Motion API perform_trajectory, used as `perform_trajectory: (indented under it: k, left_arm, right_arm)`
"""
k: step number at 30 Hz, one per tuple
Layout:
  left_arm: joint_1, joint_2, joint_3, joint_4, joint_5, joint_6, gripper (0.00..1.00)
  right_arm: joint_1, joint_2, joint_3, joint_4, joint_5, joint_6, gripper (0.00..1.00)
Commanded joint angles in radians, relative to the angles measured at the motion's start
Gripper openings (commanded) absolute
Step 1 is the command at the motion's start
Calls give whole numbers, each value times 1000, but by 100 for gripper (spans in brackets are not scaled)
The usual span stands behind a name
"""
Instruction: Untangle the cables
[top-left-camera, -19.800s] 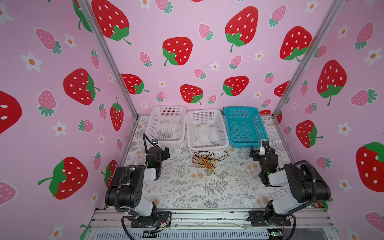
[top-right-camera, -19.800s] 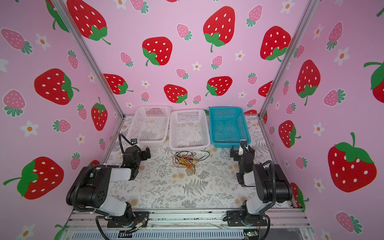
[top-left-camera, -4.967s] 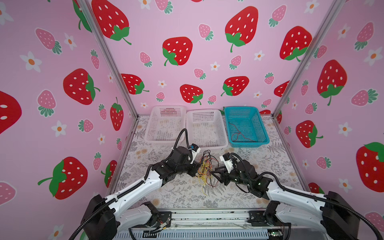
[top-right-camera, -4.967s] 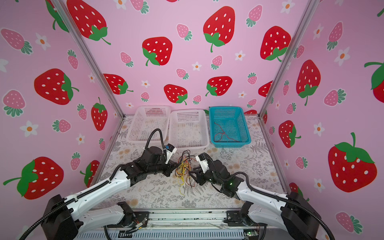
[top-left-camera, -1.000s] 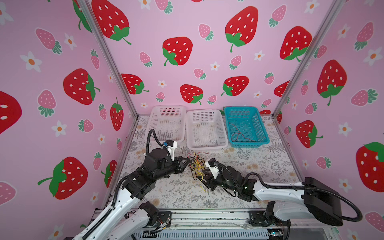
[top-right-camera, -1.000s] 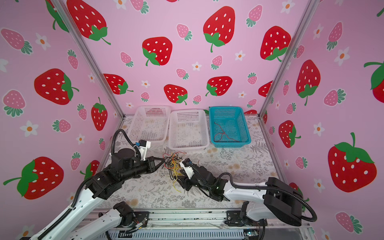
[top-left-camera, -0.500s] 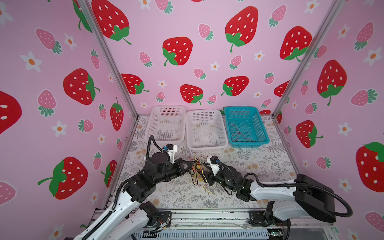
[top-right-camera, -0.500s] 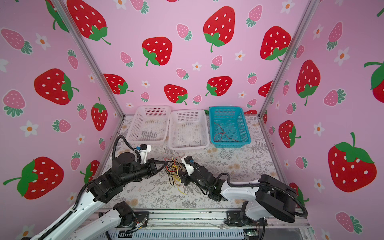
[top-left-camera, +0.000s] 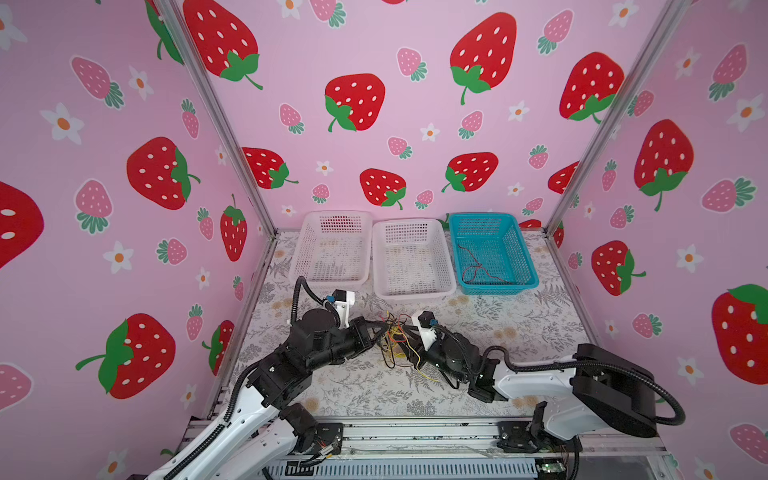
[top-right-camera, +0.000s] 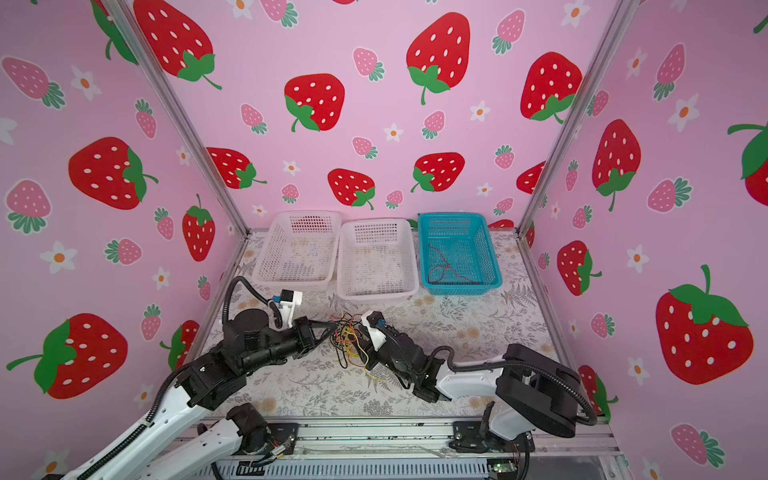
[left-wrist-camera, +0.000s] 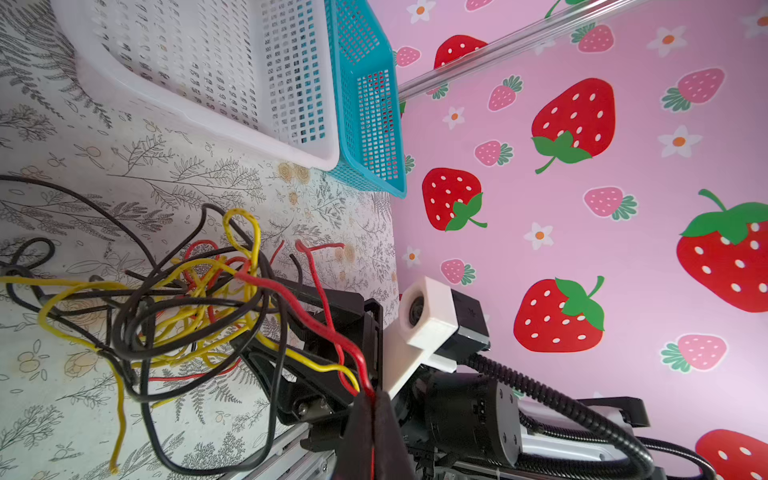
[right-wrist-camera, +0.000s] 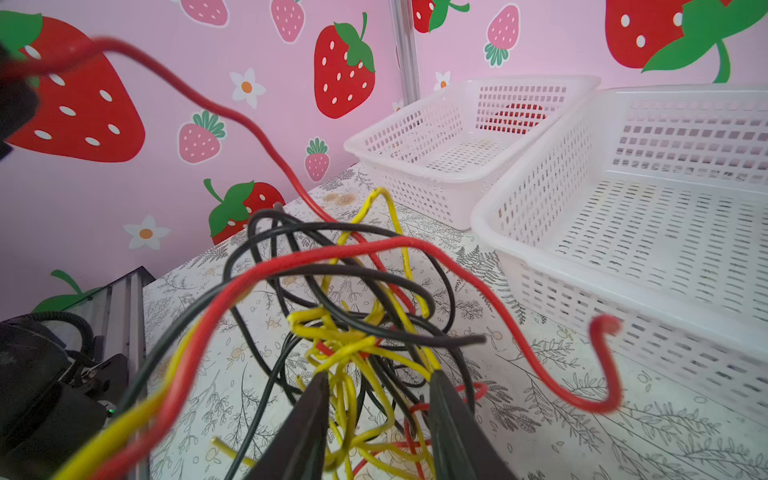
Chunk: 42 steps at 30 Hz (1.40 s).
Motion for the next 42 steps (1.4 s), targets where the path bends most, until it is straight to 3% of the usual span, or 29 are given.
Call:
perform_trajectory:
  k: [1,5,10,17,32,42]
  left_arm:
    - [-8,-16,1,62,-10,-31,0]
    - [-7,-24,11,59,-25,-32,0]
    - [-7,-31,7,76,-39,-44,0]
    - [-7,-34,17,90,-41,-60,0]
    - [-5,34,427,-30,-102,44,0]
    - [6,103,652,-184,-192,207,0]
  right_arm:
    - [6,12,27,56,-11,-3,39]
    - [6,36,17,66,-4,3,29]
    - [9,57,8,105,-26,22,27]
    - [12,58,-4,102,22,17,0]
    - [11,105,-192,147,151,172,0]
    - [-12,78,-312,61,251,319,0]
